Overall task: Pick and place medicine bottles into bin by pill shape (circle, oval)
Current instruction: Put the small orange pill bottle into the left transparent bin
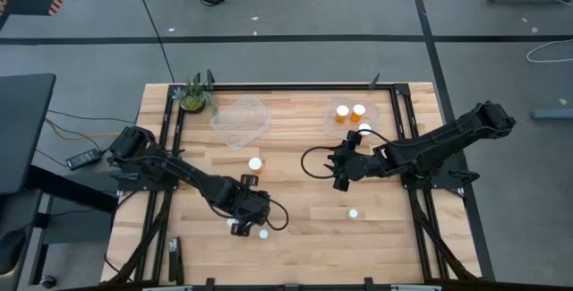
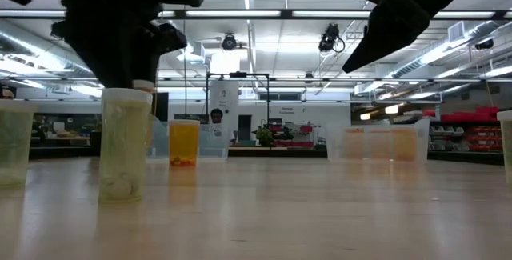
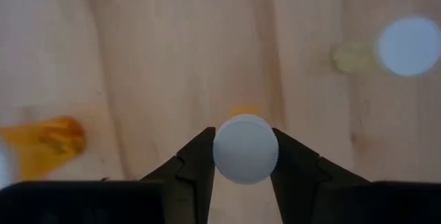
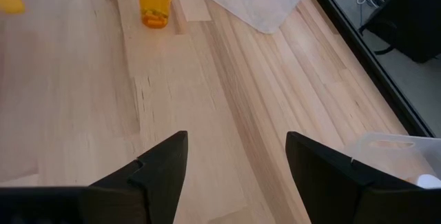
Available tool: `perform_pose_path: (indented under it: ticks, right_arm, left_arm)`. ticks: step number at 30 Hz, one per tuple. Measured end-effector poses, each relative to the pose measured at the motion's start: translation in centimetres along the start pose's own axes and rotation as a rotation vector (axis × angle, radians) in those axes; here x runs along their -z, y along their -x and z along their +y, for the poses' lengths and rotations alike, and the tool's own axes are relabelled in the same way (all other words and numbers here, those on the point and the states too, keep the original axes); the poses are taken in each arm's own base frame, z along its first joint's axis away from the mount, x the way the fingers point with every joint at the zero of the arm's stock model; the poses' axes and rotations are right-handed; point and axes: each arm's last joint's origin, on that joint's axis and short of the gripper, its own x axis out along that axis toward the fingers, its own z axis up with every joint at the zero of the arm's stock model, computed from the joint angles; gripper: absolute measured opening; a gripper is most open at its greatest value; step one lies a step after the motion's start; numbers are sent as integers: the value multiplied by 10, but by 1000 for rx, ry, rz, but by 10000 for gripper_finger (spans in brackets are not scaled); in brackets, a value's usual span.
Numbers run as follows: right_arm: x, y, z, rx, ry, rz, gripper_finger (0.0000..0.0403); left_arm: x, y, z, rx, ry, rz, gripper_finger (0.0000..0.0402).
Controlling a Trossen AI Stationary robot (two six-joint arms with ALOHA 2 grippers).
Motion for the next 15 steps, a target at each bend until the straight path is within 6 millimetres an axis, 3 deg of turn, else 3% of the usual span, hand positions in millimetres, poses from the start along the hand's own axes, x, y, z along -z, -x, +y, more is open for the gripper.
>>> perform_pose_path:
  ticks: [6,15]
  right_arm:
    - [0,0,0,0,-1,0,252]
    - [0,0,0,0,1,0,252]
  left_arm:
    - [-11,5,22,-28,-7,-3,125]
    - [-16,8,71,-68,36,-23,122]
